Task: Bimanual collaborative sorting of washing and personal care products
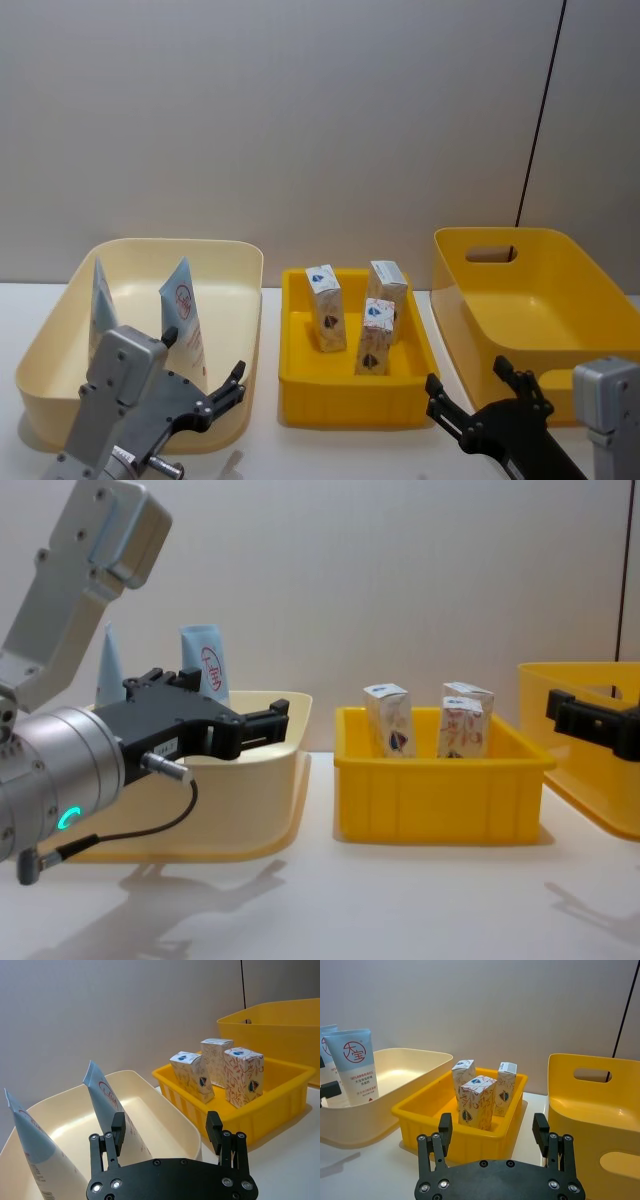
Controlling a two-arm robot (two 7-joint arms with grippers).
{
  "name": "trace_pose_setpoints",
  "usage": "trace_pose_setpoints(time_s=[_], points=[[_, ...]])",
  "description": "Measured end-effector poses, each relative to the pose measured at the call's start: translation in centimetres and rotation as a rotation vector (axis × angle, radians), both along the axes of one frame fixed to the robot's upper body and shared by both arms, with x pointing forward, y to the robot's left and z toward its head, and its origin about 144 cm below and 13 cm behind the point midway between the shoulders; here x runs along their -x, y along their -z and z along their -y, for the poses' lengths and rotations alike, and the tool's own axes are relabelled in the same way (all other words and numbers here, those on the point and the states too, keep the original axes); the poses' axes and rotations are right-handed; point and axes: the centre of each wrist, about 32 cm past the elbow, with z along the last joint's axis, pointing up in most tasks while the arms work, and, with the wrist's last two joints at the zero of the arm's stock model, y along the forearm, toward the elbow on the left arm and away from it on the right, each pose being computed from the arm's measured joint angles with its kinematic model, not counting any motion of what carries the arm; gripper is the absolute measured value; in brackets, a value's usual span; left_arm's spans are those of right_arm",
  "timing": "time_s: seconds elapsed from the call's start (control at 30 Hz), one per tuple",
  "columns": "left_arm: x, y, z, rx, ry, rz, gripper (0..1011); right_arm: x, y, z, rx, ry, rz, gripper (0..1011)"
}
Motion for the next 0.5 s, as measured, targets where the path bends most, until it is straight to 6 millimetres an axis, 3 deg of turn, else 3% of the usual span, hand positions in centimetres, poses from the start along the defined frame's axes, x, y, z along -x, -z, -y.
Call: trace_pose_setpoints(time_s=[0.5], points=[[0.0, 0.0, 0.0, 0.0, 0.0, 0.0, 1003, 0.0, 0.0, 0.0, 0.0, 0.0, 0.0, 1001]])
